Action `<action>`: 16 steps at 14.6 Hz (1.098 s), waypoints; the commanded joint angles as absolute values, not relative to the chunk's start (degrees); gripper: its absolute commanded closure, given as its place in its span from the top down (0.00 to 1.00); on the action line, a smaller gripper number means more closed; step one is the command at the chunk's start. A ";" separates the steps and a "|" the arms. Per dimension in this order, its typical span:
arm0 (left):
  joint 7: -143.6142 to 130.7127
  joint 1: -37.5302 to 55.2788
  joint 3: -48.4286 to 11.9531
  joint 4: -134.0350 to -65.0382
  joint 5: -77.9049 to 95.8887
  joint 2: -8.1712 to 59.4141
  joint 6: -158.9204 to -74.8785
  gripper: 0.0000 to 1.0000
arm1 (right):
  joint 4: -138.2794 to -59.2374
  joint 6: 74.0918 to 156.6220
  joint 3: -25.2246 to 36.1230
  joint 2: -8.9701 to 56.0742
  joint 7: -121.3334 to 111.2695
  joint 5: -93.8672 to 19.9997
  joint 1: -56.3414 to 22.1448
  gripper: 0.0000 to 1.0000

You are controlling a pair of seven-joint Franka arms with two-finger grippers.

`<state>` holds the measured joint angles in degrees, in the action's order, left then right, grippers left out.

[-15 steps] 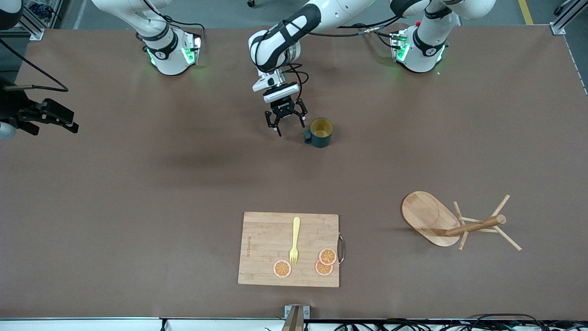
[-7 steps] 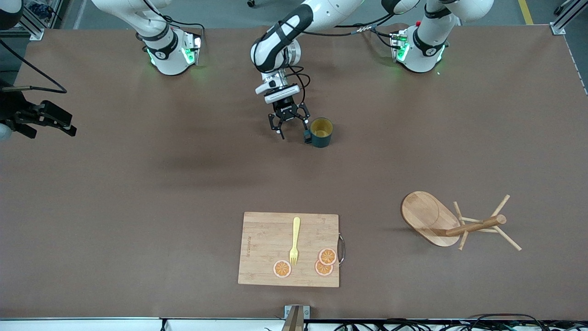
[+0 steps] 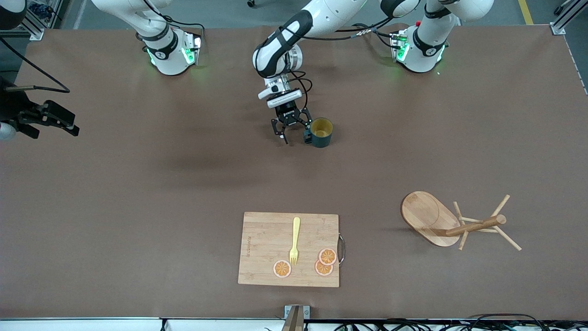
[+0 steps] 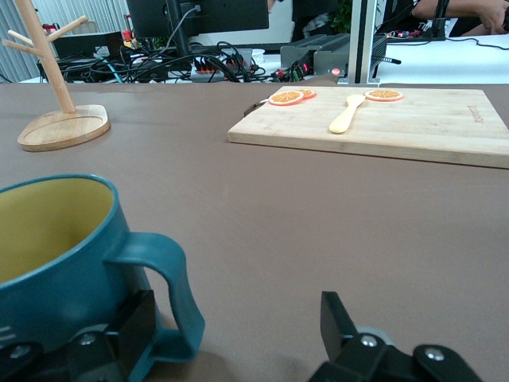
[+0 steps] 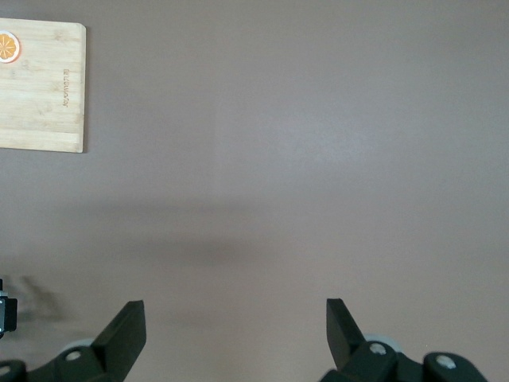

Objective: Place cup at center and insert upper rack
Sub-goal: 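Lower the left gripper and close it on the mug handle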

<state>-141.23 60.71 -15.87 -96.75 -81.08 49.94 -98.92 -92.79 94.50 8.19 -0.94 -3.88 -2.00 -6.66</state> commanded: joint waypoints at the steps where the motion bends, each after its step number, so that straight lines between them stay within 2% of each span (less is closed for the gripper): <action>1: -141.59 61.08 -15.29 -95.71 -82.35 50.71 -98.17 0.88 | -94.04 95.19 8.17 -1.58 -3.60 -0.88 -7.03 1.00; 5: -141.50 60.65 -15.21 -95.71 -82.62 51.41 -98.70 0.83 | -93.96 95.19 8.17 -1.58 -3.60 -0.88 -6.77 1.00; 9: -141.50 60.38 -14.77 -95.71 -82.53 51.85 -99.49 0.73 | -93.96 95.01 8.17 -1.58 -3.60 -0.88 -6.86 1.00; 13: -141.86 60.29 -14.50 -95.63 -82.35 51.68 -99.84 0.58 | -94.04 95.01 8.17 -0.97 -3.60 -0.88 -6.94 1.00; 16: -141.86 59.94 -14.50 -95.62 -81.92 51.42 -100.54 0.39 | -94.04 95.10 8.17 -0.97 -3.60 -0.88 -6.94 1.00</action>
<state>-141.29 60.19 -14.64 -96.26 -81.27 51.26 -99.67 -93.02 94.48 8.21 -0.31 -3.87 -1.97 -6.66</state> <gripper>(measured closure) 0.471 0.000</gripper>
